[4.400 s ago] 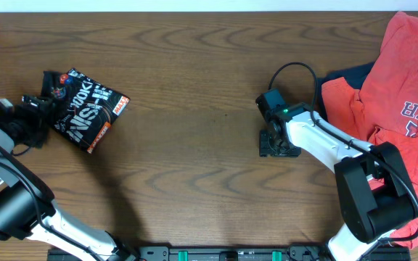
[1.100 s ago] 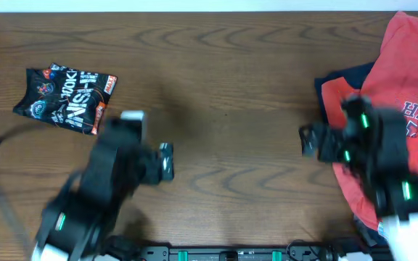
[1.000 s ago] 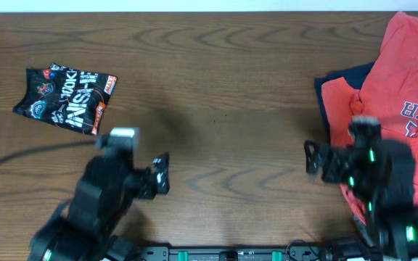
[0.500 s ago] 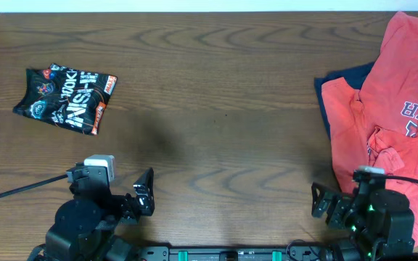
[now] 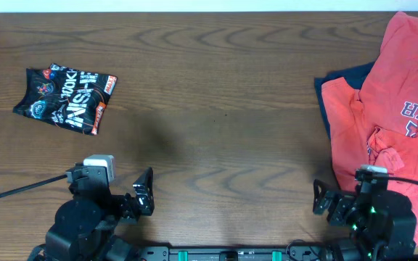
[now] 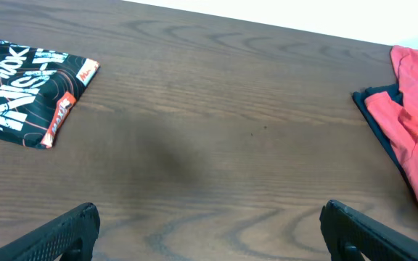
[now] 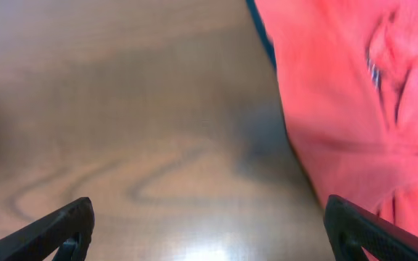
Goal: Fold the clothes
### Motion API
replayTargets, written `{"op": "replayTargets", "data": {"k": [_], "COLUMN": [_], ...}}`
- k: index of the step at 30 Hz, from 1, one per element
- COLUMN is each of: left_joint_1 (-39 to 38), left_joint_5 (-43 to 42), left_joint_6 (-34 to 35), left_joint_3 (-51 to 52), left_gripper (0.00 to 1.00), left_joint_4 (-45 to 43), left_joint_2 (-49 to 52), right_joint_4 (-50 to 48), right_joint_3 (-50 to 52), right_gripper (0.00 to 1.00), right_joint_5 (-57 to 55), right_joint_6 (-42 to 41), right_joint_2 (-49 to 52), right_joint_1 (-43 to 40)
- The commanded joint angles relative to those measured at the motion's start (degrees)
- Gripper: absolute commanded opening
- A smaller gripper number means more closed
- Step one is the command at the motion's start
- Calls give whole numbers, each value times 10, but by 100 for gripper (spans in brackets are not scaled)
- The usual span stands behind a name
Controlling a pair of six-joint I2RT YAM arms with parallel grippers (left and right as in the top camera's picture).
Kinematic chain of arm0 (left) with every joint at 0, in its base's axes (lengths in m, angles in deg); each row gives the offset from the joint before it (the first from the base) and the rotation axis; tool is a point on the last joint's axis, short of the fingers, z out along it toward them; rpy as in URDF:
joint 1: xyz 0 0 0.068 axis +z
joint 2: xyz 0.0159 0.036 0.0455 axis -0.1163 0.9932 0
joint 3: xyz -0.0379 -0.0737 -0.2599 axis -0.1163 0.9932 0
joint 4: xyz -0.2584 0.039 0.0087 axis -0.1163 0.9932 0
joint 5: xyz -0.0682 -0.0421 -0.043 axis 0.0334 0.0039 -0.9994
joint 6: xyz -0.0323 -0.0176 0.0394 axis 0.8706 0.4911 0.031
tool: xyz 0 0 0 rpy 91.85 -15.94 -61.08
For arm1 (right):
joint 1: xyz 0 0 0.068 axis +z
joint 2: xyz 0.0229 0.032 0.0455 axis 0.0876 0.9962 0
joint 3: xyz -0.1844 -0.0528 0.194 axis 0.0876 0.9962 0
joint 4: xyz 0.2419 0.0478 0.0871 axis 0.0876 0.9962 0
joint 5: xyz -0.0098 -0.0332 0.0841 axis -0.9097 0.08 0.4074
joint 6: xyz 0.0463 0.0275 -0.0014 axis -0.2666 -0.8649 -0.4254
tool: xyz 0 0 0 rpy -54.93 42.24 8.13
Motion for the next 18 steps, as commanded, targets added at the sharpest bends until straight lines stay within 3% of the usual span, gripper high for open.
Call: {"op": "replayTargets", "data": {"k": [1, 9, 18], "left_joint_1": [-3, -3, -3], "left_joint_5": [7, 7, 7], "left_joint_6": [7, 7, 7], "left_joint_3": [3, 3, 3], "left_gripper": [98, 98, 98], "left_joint_4": [1, 1, 1], "left_joint_2": [-2, -2, -2], "right_joint_4": [-51, -200, -456], "right_joint_3": [12, 118, 272], "right_gripper": [99, 99, 98], "right_joint_5": [-5, 60, 80], "right_joint_6": [87, 224, 296], "right_joint_2": [-40, -176, -174], "right_joint_1": [-7, -60, -75]}}
